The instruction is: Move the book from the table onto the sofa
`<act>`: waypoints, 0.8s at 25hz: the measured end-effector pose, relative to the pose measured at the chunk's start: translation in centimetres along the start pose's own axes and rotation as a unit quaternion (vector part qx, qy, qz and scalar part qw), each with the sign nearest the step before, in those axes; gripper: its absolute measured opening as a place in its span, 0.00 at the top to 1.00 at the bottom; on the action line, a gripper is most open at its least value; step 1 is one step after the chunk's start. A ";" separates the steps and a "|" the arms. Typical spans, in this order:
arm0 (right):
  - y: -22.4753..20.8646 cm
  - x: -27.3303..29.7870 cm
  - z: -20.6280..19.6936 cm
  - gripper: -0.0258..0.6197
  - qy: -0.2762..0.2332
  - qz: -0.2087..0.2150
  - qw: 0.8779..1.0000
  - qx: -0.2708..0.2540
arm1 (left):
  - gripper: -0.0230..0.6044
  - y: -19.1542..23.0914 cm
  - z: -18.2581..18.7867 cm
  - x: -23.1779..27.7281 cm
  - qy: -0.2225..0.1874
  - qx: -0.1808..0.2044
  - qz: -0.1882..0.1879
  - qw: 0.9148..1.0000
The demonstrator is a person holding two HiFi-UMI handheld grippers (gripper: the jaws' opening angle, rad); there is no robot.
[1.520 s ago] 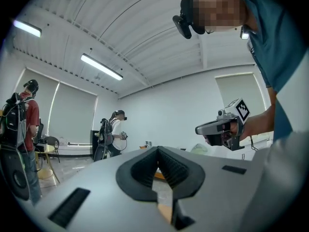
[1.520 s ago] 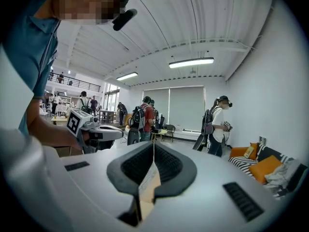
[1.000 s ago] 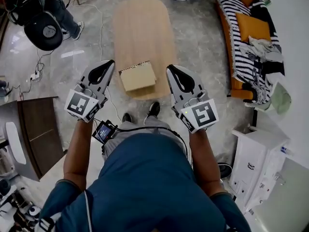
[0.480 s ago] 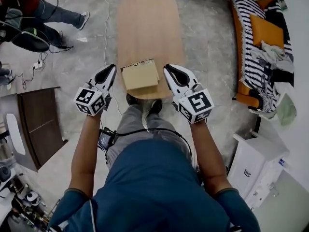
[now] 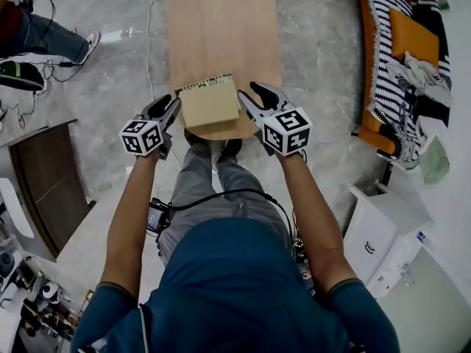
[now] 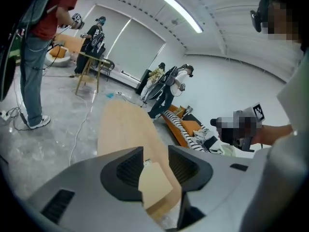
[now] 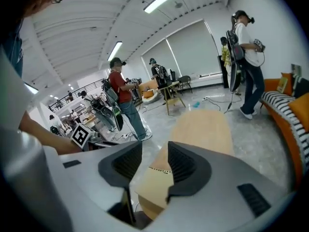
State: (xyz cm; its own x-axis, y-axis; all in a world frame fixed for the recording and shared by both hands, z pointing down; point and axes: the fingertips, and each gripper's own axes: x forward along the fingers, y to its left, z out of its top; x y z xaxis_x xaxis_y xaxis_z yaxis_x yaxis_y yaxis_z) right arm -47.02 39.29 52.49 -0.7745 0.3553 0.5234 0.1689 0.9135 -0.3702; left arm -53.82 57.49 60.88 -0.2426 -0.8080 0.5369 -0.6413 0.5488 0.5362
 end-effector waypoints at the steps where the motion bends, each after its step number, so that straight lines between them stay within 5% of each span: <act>1: -0.6 0.9 -1.0 0.69 0.013 0.001 1.000 0.011 | 0.72 0.7 -0.9 0.7 0.011 -0.005 0.003 1.000; 8: -3.1 8.4 -8.3 0.53 0.112 0.017 0.992 0.059 | 0.45 6.8 -7.0 5.7 0.085 -0.072 0.017 0.994; 16: -7.0 13.4 -17.2 0.31 0.206 0.007 0.972 0.112 | 0.30 11.1 -13.5 8.6 0.160 -0.098 0.023 0.982; 20: -8.4 15.6 -21.2 0.30 0.245 0.019 0.961 0.129 | 0.25 12.9 -15.4 10.1 0.181 -0.103 0.020 0.978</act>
State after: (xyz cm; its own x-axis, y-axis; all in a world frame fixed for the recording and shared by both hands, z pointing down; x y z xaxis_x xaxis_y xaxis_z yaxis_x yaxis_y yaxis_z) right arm -47.60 41.34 80.05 -0.3801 0.4965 0.7804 -0.0129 0.8408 -0.5412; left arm -53.31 59.72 83.20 0.0322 -0.6762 0.7360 -0.4680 0.6404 0.6089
